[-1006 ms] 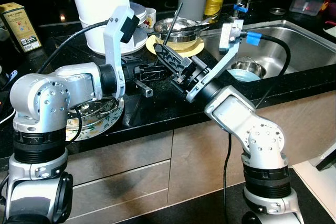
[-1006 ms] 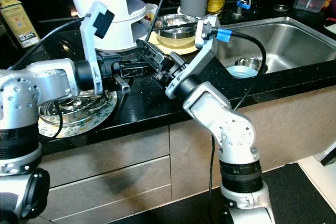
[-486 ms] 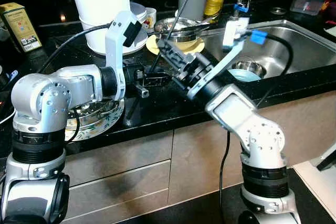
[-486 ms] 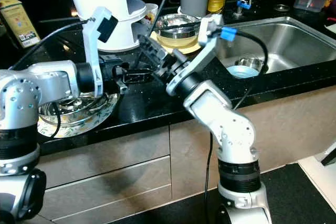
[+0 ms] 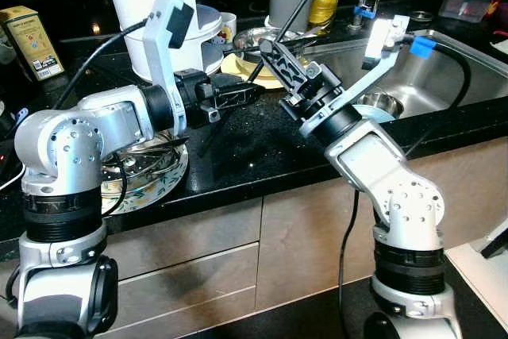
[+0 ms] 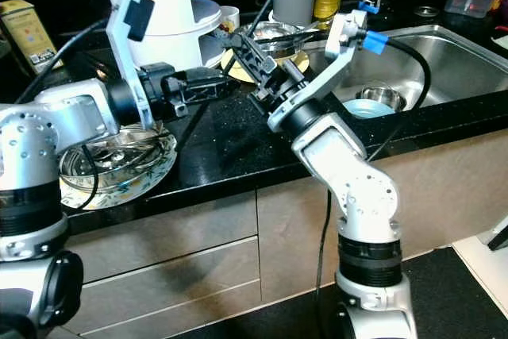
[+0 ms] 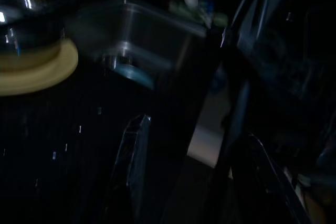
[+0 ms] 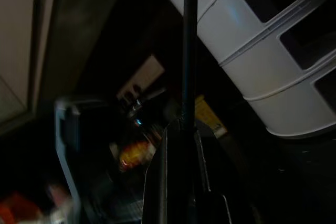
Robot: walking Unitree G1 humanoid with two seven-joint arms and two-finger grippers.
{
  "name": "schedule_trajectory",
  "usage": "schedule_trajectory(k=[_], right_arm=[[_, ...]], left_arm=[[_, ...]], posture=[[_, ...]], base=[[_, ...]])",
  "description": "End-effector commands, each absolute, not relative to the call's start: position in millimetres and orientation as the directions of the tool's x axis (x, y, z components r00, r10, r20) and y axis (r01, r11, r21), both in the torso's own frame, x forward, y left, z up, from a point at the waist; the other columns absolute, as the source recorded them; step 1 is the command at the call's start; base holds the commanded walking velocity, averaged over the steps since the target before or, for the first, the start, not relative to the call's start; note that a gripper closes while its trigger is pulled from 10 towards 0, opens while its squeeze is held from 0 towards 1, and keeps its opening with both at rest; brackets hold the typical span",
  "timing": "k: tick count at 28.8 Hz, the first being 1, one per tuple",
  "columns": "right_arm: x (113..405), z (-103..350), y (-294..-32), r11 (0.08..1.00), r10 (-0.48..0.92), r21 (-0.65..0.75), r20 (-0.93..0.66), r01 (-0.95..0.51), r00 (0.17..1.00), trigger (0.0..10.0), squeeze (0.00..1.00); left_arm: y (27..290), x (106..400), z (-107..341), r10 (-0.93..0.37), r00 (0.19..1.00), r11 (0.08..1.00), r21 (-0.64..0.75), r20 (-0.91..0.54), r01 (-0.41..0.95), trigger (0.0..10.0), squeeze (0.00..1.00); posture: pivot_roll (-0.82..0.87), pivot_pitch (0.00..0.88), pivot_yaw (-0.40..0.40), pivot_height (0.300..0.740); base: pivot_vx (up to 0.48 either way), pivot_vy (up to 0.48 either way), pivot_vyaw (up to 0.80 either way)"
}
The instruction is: Kitchen organization
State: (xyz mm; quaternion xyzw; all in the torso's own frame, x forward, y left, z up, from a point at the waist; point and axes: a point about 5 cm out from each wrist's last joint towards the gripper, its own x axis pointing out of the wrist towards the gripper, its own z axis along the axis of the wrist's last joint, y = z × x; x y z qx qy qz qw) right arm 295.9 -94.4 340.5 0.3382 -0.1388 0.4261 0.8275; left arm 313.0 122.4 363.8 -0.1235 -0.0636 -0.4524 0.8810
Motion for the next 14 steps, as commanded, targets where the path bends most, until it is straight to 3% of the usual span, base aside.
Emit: schedule_trajectory(k=[1, 5, 11, 14], right_arm=[[287.2, 338.0, -95.7, 0.401, 0.66, 0.389, 0.504, -0.829, 0.556, 0.0, 0.0], [287.8, 331.3, -109.3, 0.505, 0.655, 0.339, 0.448, -0.794, 0.608, 0.0, 0.0], [290.5, 330.9, -115.4, 0.555, 0.626, 0.327, 0.442, -0.765, 0.643, 0.0, 0.0], [301.2, 333.8, -141.0, 0.691, 0.481, 0.323, 0.462, -0.647, 0.745, 0.0, 0.0]], left_arm=[[142.4, 312.5, 383.1, -0.697, 0.61, 0.596, -0.168, 0.377, 0.785, 10.0, 0.0], [141.1, 302.3, 383.4, -0.76, 0.513, 0.494, -0.159, 0.398, 0.855, 10.0, 0.0], [138.2, 296.9, 379.2, -0.796, 0.479, 0.467, -0.129, 0.37, 0.875, 10.0, 0.0], [129.1, 279.2, 367.6, -0.876, 0.36, 0.366, -0.046, 0.319, 0.93, 10.0, 0.0]], posture=[[-0.05, 0.104, 0.032, 0.74], [-0.06, 0.099, 0.036, 0.74], [-0.06, 0.099, 0.036, 0.74], [-0.06, 0.106, 0.036, 0.74]], base=[[0.0, 0.0, 0.0], [0.0, 0.0, 0.0], [0.0, 0.0, 0.0], [0.0, 0.0, 0.0]])
